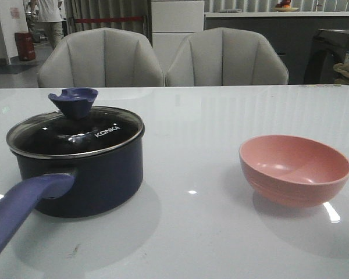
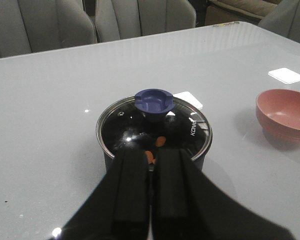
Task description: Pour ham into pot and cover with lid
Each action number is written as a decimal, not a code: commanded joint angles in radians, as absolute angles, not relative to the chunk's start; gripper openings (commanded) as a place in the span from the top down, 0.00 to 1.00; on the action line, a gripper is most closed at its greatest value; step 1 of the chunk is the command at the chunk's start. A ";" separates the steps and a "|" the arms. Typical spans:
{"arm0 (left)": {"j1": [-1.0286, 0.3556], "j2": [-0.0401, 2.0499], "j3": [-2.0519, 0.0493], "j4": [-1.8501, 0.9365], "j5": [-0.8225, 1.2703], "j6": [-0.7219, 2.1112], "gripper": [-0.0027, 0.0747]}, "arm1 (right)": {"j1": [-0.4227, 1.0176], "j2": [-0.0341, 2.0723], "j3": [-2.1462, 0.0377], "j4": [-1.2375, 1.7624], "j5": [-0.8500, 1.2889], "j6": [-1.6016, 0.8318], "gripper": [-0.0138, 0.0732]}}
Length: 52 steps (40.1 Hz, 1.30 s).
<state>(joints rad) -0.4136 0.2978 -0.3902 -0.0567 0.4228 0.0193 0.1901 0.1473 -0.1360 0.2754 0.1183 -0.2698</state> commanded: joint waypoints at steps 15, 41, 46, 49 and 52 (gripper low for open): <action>-0.398 0.290 -0.351 0.010 0.182 0.020 0.82 | 0.189 0.156 -0.163 0.279 0.035 -0.277 0.67; -0.092 -0.029 0.037 0.008 -0.040 -0.133 0.82 | 0.189 0.156 -0.163 0.279 0.035 -0.277 0.67; -0.092 -0.029 0.037 0.008 -0.040 -0.147 0.82 | 0.189 0.156 -0.163 0.279 0.035 -0.277 0.67; -0.092 -0.029 0.037 0.008 -0.040 -0.178 0.82 | 0.189 0.156 -0.163 0.279 0.035 -0.277 0.67; -0.092 -0.029 0.037 0.008 -0.037 -0.180 0.82 | 0.189 0.156 -0.163 0.279 0.035 -0.277 0.67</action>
